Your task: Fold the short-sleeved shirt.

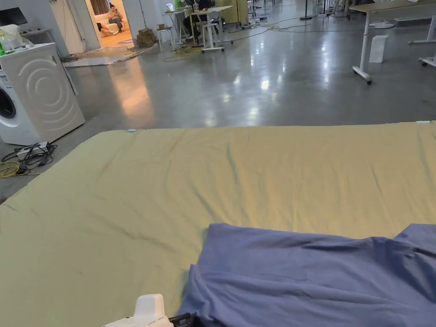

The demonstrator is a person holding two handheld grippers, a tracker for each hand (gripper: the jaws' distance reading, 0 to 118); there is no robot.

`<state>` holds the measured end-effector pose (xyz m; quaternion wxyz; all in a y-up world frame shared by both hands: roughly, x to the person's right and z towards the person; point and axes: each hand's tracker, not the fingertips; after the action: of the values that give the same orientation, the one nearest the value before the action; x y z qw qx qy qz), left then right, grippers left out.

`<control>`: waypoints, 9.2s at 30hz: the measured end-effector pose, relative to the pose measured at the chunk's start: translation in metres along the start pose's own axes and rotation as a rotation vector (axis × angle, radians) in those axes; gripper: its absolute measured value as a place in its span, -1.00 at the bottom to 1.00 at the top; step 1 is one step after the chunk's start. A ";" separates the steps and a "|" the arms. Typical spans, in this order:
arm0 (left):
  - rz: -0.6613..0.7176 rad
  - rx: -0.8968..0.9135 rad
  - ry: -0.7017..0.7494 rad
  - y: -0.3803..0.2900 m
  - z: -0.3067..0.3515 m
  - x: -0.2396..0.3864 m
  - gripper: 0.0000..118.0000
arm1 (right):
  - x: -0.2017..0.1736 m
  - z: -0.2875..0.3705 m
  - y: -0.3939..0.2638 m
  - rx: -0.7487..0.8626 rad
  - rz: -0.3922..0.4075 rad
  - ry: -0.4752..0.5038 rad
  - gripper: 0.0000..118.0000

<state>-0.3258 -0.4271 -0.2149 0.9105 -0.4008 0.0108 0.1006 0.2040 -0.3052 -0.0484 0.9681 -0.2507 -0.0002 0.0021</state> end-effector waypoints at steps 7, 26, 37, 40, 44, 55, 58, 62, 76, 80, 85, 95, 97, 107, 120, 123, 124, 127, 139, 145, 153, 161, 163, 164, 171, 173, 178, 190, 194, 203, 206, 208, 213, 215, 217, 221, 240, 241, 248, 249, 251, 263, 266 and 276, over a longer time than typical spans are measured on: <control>-0.088 -0.001 0.045 0.001 -0.003 0.019 -0.69 | 0.014 -0.003 -0.011 -0.043 -0.032 -0.022 -1.00; -0.256 -0.153 0.101 0.012 -0.023 0.036 -0.81 | 0.126 -0.173 -0.026 -0.203 -0.335 -0.117 0.07; -0.213 -0.118 0.072 0.009 -0.013 0.029 -0.81 | 0.101 -0.194 -0.036 -0.272 -0.124 -0.109 -0.84; -0.138 0.023 0.009 0.002 0.010 0.009 -0.85 | 0.107 -0.180 -0.031 -0.242 -0.157 -0.109 -0.86; 0.055 0.013 -0.069 0.003 0.036 -0.010 -0.85 | 0.099 -0.146 -0.016 -0.183 0.003 -0.215 -0.87; -0.056 0.035 -0.064 -0.047 0.144 -0.006 -0.86 | 0.101 -0.063 -0.042 -0.223 -0.071 -0.191 -0.87; -0.041 0.001 -0.075 -0.068 0.148 -0.012 -0.86 | 0.095 -0.054 -0.058 -0.269 -0.037 -0.185 -0.87; -0.045 -0.031 -0.067 -0.085 0.129 -0.023 -0.86 | 0.089 -0.057 -0.071 -0.272 -0.020 -0.194 -0.87; -0.186 0.434 0.000 -0.044 0.238 0.033 0.18 | 0.090 0.018 -0.011 0.029 -0.069 -0.103 0.16; -0.286 0.654 -0.035 -0.023 0.293 0.088 0.24 | 0.058 0.058 0.034 0.208 -0.040 -0.019 0.16; -0.361 0.755 -0.109 -0.016 0.324 0.148 0.22 | 0.009 0.085 0.063 0.322 0.054 0.063 0.14; -0.331 0.715 -0.139 -0.038 0.323 0.159 -0.93 | -0.018 0.096 0.056 0.360 0.077 0.110 -0.96; -0.320 0.697 -0.118 -0.041 0.321 0.153 -1.00 | -0.017 0.095 0.053 0.343 0.084 0.108 -1.00; -0.277 0.638 -0.098 -0.040 0.317 0.132 -1.00 | -0.019 0.088 0.050 0.307 0.067 0.111 -1.00; -0.250 0.486 -0.065 -0.014 0.277 0.102 -1.00 | -0.019 0.067 0.033 0.215 0.038 0.122 -1.00; -0.166 0.441 -0.089 0.005 0.247 0.082 -0.97 | -0.017 0.053 0.021 0.138 -0.001 0.127 -1.00; -0.148 0.418 -0.086 0.013 0.233 0.076 -0.82 | -0.015 0.048 0.020 0.150 0.006 0.125 -1.00; -0.132 0.268 -0.093 0.043 0.175 0.061 0.08 | -0.012 0.036 0.009 0.084 -0.036 0.129 -1.00; -0.062 -0.085 0.041 0.115 -0.065 0.030 0.16 | 0.010 0.003 -0.025 -0.087 -0.070 0.048 -1.00; 0.037 -0.096 0.139 0.115 -0.102 0.029 0.03 | 0.020 0.001 -0.031 -0.103 -0.102 0.023 -1.00; -0.064 -0.142 0.130 0.118 -0.099 0.051 -0.74 | 0.017 -0.010 -0.035 -0.136 -0.110 0.051 -1.00; -0.096 -0.264 0.138 0.125 -0.123 0.055 -0.87 | 0.053 -0.068 0.021 -0.085 -0.113 0.102 -0.96; -0.106 -0.277 0.151 0.127 -0.127 0.057 -0.88 | 0.075 -0.108 0.044 -0.119 -0.158 0.159 -0.39; -0.127 -0.287 0.157 0.128 -0.128 0.059 -0.88 | 0.083 -0.130 0.054 -0.167 -0.161 0.169 0.20; -0.214 -0.351 0.169 0.135 -0.130 0.071 -0.88 | 0.127 -0.290 0.096 -0.403 -0.107 0.071 0.43; -0.201 -0.357 0.155 0.136 -0.127 0.069 -0.88 | 0.131 -0.323 0.093 -0.499 -0.070 0.022 0.35; -0.210 -0.341 0.132 0.133 -0.121 0.068 -0.88 | 0.117 -0.356 0.075 -0.615 0.112 0.000 0.00; -0.272 -0.107 -0.040 0.138 -0.036 0.049 -0.90 | 0.122 -0.288 0.092 -0.450 0.078 0.093 -0.99; -0.217 -0.034 -0.170 0.107 0.060 0.025 -0.90 | 0.128 -0.200 0.084 -0.372 0.059 0.129 -0.99; -0.078 -0.052 -0.202 -0.029 0.149 -0.016 -0.90 | 0.117 -0.046 -0.002 -0.310 0.009 0.070 -0.98; -0.047 -0.079 -0.185 -0.053 0.136 -0.022 -0.90 | 0.112 -0.039 -0.032 -0.335 -0.049 0.057 -0.98; 0.001 -0.087 -0.167 -0.063 0.123 -0.026 -0.90 | 0.113 -0.045 -0.046 -0.356 -0.082 0.052 -0.98; 0.045 -0.050 -0.175 -0.070 0.106 -0.039 -0.61 | 0.109 -0.056 -0.065 -0.386 -0.072 0.052 -0.96; 0.040 -0.029 -0.149 -0.070 0.104 -0.050 0.22 | 0.115 -0.058 -0.069 -0.404 -0.071 0.054 -0.19; 0.013 0.033 -0.089 -0.063 0.120 -0.053 0.41 | 0.119 -0.050 -0.066 -0.398 -0.089 0.010 0.28; -0.144 0.280 0.006 -0.049 0.190 -0.021 0.33 | 0.128 -0.015 -0.047 -0.235 -0.192 0.025 0.23; -0.332 0.571 0.008 -0.056 0.325 0.152 -0.72 | -0.045 0.094 0.046 0.355 0.161 0.128 -0.77; -0.325 0.541 -0.004 -0.057 0.323 0.150 -0.78 | -0.046 0.092 0.041 0.313 0.147 0.153 -0.82; -0.260 0.551 -0.037 -0.060 0.328 0.137 -1.00 | -0.051 0.086 0.030 0.243 0.139 0.132 -1.00; -0.250 0.550 -0.031 -0.058 0.329 0.134 -1.00 | -0.049 0.084 0.029 0.216 0.105 0.130 -1.00; -0.234 0.559 -0.044 -0.056 0.330 0.129 -1.00 | -0.047 0.085 0.034 0.234 0.106 0.139 -1.00; -0.207 0.499 -0.087 -0.055 0.317 0.102 -1.00 | -0.047 0.080 0.033 0.233 0.103 0.150 -1.00; -0.193 0.506 -0.077 -0.049 0.300 0.083 -0.93 | -0.049 0.077 0.031 0.219 0.117 0.158 -1.00; 0.282 0.147 -0.296 -0.045 0.149 -0.068 0.78 | -0.037 0.054 0.004 0.068 0.061 0.155 -1.00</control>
<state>-0.3930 -0.3599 -0.0743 0.9059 -0.3085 -0.0596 0.2839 0.1671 -0.2753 -0.0032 0.9726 -0.2171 0.0825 0.0121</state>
